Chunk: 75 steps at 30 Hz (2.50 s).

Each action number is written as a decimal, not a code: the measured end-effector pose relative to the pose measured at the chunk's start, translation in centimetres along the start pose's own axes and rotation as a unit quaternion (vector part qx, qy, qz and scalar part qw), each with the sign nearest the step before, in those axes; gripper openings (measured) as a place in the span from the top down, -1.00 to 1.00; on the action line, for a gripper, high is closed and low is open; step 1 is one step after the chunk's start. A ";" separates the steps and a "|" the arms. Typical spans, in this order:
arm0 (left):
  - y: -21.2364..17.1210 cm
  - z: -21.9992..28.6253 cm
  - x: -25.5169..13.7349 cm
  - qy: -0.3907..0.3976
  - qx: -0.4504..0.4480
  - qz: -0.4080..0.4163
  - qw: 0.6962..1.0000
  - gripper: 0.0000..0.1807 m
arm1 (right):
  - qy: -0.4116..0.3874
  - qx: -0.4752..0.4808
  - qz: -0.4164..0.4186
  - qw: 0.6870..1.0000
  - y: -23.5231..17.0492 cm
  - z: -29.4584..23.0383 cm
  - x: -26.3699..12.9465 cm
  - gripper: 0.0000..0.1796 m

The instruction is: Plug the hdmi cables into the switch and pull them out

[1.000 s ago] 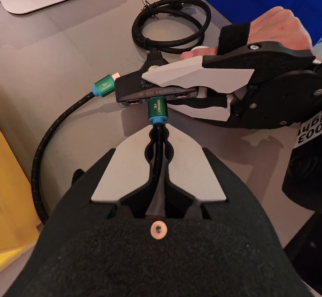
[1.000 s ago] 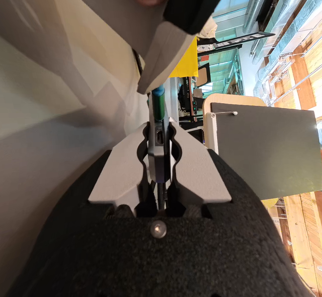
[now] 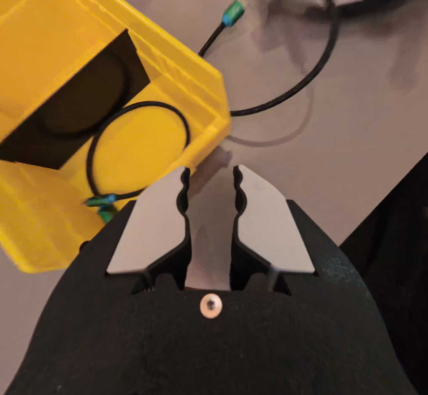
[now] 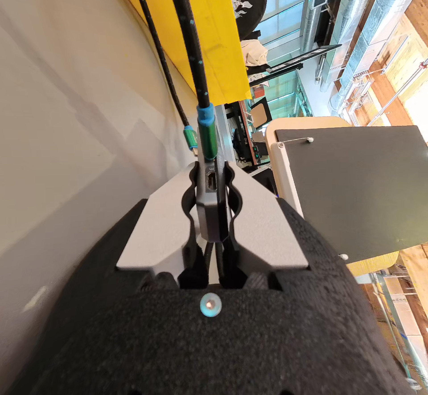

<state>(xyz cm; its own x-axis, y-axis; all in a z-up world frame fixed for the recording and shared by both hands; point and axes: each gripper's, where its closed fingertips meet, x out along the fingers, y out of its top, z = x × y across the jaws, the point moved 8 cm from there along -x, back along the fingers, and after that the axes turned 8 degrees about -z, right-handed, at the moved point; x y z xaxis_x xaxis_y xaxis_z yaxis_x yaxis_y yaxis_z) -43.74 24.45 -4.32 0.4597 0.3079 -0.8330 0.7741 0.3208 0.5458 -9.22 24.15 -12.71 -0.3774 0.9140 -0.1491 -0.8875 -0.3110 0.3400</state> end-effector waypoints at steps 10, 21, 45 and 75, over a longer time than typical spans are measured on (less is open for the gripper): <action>3.0 -11.5 4.5 -0.142 0.158 -0.387 0.897 0.59 | 0.013 0.018 0.000 1.000 -0.1 0.1 -0.1 0.76; 0.2 -11.3 9.4 -0.202 0.228 -0.512 0.803 0.72 | 0.025 0.031 0.004 0.999 -0.2 0.2 0.0 0.75; 6.1 4.3 -11.4 -0.253 -0.057 0.462 0.848 0.93 | 0.020 0.026 -0.006 0.999 -0.4 0.2 0.0 0.75; -2.3 20.2 4.7 -0.172 -0.456 0.407 0.772 0.88 | 0.029 0.024 -0.008 0.999 -0.5 -0.1 0.1 0.75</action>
<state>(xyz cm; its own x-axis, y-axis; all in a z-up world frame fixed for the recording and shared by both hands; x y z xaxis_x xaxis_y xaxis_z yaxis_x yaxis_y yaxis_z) -34.58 7.04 -11.39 0.8419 0.5352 -0.0688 -0.3902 0.6919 0.6074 -8.85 24.42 -12.94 -0.3788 0.9016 -0.2090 -0.8806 -0.2816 0.3811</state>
